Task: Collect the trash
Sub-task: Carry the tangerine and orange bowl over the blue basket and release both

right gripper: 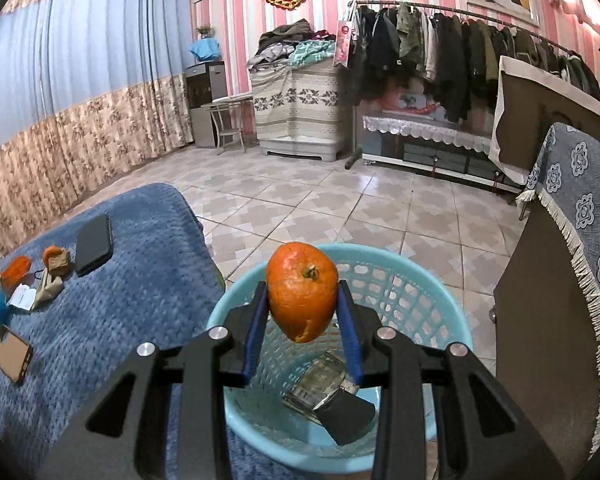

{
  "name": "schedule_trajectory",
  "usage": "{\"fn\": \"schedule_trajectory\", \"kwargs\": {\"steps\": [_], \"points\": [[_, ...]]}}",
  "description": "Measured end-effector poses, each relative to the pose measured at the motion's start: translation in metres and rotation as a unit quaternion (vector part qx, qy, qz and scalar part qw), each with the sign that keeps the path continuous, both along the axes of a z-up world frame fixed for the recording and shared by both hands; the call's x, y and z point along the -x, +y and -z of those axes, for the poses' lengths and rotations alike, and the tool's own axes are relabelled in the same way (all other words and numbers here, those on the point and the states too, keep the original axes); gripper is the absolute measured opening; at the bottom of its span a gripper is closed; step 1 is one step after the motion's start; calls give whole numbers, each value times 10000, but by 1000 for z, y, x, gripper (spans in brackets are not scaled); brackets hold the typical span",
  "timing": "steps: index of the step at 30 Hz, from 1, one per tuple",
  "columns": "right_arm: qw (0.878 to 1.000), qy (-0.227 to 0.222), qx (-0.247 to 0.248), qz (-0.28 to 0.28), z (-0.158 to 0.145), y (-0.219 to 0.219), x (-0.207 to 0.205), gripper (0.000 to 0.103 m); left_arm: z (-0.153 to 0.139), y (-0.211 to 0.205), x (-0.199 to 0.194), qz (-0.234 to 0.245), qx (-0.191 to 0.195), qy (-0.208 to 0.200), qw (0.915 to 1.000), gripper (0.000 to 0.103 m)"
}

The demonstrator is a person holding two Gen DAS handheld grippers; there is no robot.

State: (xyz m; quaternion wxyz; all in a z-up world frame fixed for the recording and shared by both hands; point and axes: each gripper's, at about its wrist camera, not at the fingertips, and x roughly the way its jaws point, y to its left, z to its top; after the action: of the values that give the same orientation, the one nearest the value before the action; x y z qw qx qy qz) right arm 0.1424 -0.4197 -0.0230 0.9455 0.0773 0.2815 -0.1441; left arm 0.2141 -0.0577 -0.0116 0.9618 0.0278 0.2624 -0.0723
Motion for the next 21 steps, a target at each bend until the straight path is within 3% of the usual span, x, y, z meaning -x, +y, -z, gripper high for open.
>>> {"fn": "schedule_trajectory", "kwargs": {"steps": [10,21], "points": [[9995,-9,-196,245,13,-26,0,34,16,-90,-3,766,-134,16,9970,39],[9979,-64,-282,574,19,-54,6,34,21,-183,-6,1577,88,6,9875,39]]}}
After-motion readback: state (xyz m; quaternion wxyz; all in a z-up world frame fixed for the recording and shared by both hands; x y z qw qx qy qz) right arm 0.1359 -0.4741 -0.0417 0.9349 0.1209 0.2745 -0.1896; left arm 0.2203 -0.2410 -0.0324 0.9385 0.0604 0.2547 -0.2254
